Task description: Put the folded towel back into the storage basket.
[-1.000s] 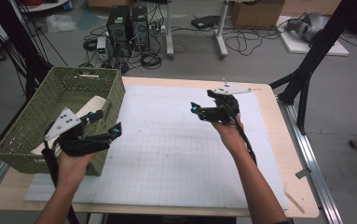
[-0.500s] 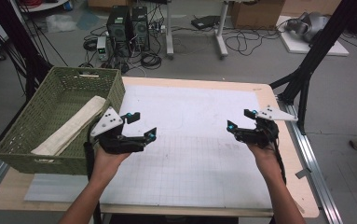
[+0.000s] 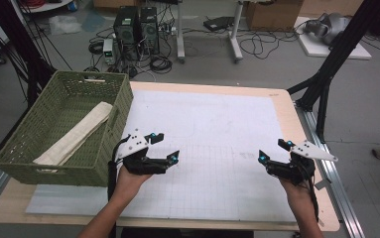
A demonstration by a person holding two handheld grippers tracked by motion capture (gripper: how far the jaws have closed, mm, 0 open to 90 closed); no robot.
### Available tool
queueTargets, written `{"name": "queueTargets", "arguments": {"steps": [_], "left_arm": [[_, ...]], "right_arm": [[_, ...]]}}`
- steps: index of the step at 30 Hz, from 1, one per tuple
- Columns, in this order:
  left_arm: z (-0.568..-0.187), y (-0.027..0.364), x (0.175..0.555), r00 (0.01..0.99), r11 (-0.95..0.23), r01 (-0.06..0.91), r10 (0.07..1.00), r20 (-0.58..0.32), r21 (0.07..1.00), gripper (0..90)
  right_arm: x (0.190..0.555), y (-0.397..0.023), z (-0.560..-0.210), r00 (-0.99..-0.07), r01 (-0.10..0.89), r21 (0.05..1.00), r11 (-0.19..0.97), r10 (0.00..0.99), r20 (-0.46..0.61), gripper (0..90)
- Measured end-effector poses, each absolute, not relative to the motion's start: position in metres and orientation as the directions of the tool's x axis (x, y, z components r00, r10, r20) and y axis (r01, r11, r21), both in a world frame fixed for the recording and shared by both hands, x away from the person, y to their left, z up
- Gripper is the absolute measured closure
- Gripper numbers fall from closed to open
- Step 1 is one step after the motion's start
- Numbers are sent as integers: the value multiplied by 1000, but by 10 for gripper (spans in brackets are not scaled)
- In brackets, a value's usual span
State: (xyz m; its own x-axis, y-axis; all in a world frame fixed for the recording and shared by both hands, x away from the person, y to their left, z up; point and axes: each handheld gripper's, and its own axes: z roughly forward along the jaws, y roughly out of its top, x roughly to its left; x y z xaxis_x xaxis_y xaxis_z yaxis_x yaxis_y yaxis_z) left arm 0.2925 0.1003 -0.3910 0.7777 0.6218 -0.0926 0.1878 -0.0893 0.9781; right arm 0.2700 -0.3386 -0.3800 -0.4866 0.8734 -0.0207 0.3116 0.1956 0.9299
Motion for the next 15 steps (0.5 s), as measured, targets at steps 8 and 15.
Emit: {"name": "queueTargets", "arguments": {"steps": [8,15], "left_arm": [[-408,100,287,791,-103,197,604,-96,975,203],[-413,112,285,776,-88,209,621,-110,974,206]], "right_arm": [[255,-339,-400,-470,345,919,191,883,-7,178],[255,-339,-401,-459,347,916,201,888,-21,178]]}}
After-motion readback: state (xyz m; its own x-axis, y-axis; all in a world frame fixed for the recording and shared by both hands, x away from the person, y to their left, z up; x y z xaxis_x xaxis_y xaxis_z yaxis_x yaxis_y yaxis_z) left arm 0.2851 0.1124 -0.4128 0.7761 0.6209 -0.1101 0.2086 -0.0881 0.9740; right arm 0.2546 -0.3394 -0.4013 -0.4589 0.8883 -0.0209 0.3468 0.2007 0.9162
